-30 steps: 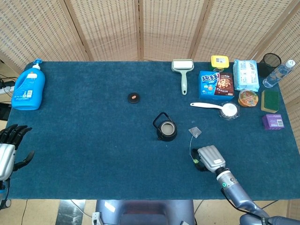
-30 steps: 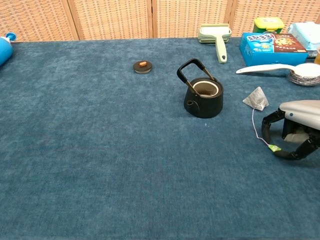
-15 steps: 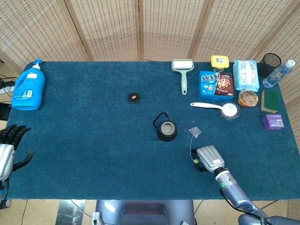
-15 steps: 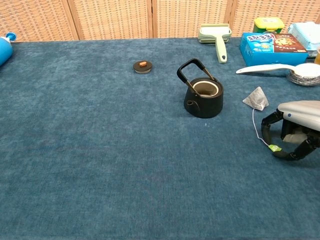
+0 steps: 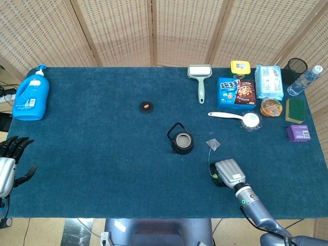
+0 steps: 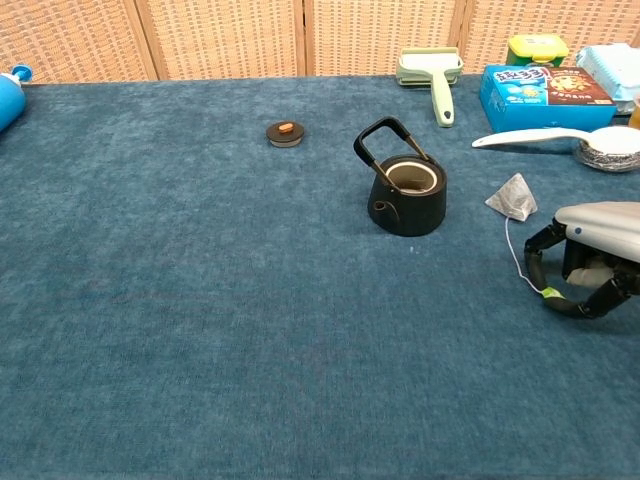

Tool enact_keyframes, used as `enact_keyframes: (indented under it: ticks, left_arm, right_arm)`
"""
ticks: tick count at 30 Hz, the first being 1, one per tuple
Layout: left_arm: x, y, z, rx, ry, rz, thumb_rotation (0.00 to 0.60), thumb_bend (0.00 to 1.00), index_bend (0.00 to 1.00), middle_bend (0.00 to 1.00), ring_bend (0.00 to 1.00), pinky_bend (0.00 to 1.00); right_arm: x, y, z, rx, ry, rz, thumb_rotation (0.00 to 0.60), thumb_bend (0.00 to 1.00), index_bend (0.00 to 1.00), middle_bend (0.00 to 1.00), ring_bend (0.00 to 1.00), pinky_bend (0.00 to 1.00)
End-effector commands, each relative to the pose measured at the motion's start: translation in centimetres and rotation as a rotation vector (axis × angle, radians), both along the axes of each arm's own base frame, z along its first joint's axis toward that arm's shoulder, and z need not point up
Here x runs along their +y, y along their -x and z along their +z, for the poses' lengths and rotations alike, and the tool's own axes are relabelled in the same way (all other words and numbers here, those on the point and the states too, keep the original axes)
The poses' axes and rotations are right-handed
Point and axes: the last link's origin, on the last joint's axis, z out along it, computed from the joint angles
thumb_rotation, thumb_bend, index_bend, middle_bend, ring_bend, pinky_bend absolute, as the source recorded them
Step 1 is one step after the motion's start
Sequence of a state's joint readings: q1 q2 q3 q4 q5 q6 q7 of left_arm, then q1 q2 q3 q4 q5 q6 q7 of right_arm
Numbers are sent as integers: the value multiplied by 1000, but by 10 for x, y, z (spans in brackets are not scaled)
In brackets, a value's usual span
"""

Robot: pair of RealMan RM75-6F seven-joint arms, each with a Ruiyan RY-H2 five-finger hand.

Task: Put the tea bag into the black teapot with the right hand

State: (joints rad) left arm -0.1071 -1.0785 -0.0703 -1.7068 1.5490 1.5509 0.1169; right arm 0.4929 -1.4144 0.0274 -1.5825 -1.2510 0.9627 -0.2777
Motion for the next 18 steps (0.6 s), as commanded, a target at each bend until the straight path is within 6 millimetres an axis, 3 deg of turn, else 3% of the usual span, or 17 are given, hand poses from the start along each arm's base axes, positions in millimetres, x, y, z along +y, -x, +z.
enact_keyframes:
  ticks: [1, 18]
  left_arm:
    - [0, 0, 0, -1, 0, 1, 600, 321, 193, 190, 120, 148]
    - [0, 0, 0, -1, -1, -2, 600, 321, 192, 189, 119, 148]
  right_arm:
    - [0, 0, 0, 1, 0, -1, 600, 475, 535, 1000, 1000, 1000]
    - [3, 2, 2, 4, -1, -7, 600, 558, 542, 1000, 1000, 1000]
